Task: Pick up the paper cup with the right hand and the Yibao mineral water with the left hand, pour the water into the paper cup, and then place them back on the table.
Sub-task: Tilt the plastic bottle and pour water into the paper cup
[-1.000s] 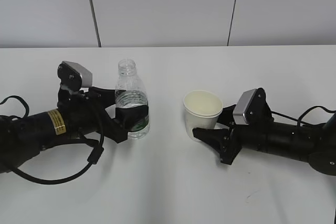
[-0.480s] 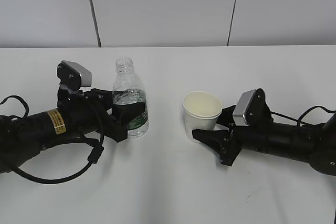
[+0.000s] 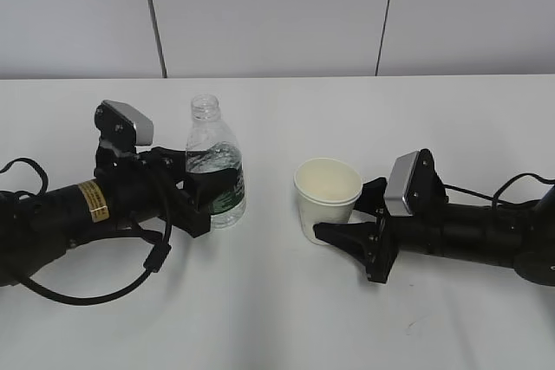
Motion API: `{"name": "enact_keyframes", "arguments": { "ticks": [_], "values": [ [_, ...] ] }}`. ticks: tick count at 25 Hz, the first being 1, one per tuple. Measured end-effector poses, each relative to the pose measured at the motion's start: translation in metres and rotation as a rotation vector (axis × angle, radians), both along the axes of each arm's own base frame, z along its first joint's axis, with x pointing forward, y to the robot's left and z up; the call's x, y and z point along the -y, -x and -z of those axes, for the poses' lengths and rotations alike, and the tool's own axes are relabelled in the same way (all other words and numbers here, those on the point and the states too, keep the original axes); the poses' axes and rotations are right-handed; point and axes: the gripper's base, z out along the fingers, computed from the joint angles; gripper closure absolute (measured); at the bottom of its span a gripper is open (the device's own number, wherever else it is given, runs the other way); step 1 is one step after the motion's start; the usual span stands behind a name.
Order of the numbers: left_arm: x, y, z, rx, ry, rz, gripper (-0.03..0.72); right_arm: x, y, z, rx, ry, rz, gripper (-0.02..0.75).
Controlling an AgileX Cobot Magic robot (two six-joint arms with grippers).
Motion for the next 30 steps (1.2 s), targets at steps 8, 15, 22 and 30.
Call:
{"name": "enact_keyframes", "arguments": {
  "ticks": [8,15,22,30],
  "values": [
    [0.000,0.000,-0.001,0.104,-0.080,0.026,0.355,-0.001,0.001,-0.006,-0.050,-0.037,-0.008,0.262],
    [-0.001,-0.001,-0.012,0.230,-0.173,0.041,0.356,-0.025,0.009,-0.012,-0.044,-0.036,-0.099,0.262],
    [-0.002,-0.003,-0.026,0.412,-0.283,0.055,0.356,-0.047,0.017,-0.012,-0.046,-0.037,-0.161,0.262],
    [-0.002,-0.002,-0.040,0.654,-0.440,0.092,0.356,-0.048,0.012,-0.015,-0.030,-0.040,-0.171,0.262]
  ]
}}
